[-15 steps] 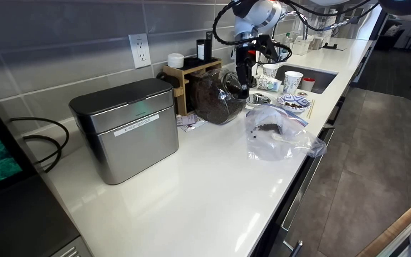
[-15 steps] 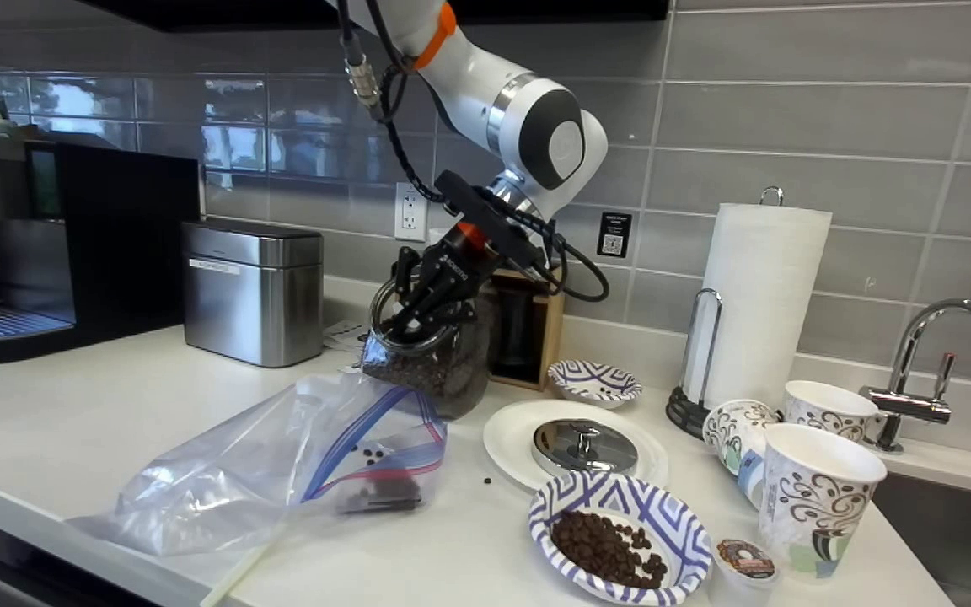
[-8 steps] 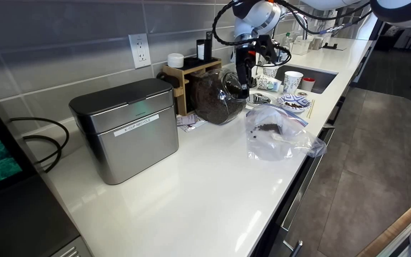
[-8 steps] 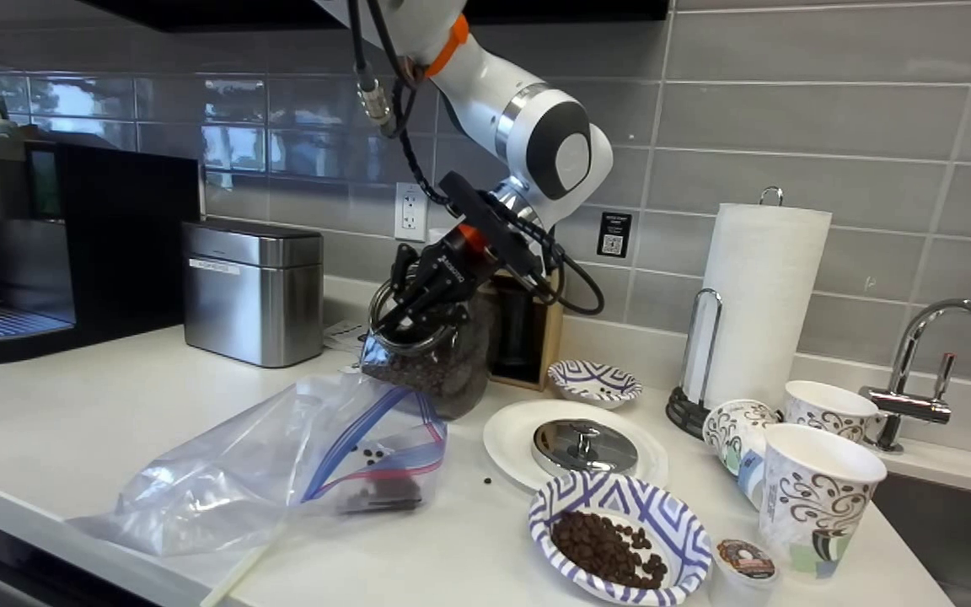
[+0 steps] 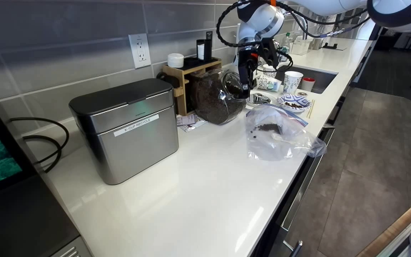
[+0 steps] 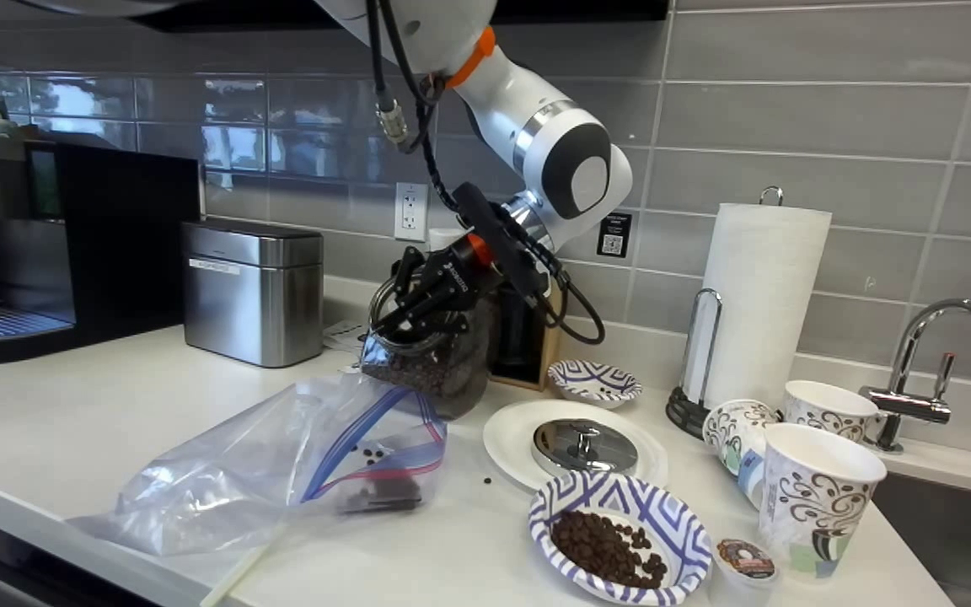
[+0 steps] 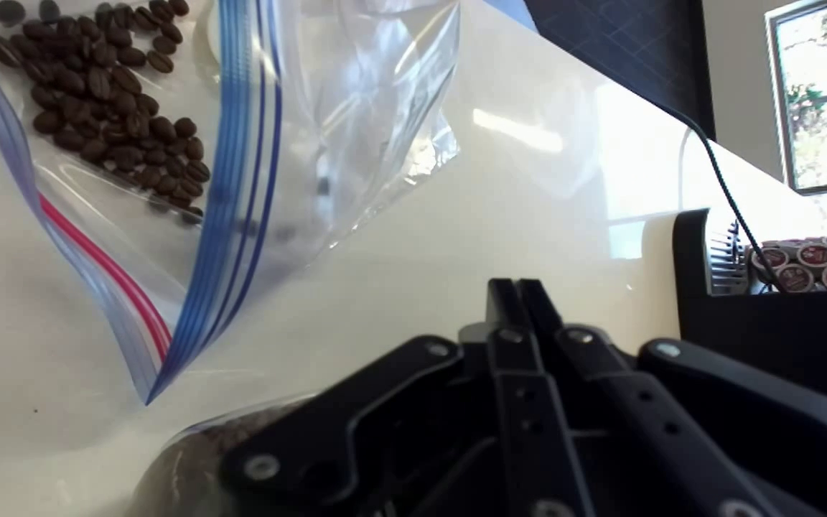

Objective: Use the scope to get some objects from the bottle and put them in the plastic bag

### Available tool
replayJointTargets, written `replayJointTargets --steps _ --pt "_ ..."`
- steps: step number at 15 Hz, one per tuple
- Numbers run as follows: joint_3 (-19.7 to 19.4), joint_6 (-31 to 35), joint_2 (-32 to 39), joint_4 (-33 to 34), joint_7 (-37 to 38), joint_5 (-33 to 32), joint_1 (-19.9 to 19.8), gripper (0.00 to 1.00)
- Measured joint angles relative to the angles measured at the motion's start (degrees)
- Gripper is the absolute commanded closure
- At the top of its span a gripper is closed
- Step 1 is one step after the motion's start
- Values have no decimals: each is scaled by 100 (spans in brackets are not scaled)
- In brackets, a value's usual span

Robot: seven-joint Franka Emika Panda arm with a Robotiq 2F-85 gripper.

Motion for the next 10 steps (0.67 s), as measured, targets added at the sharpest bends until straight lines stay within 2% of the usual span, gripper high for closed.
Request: replayJointTargets --steps 10 --pt "39 -5 8 1 -46 243 -102 99"
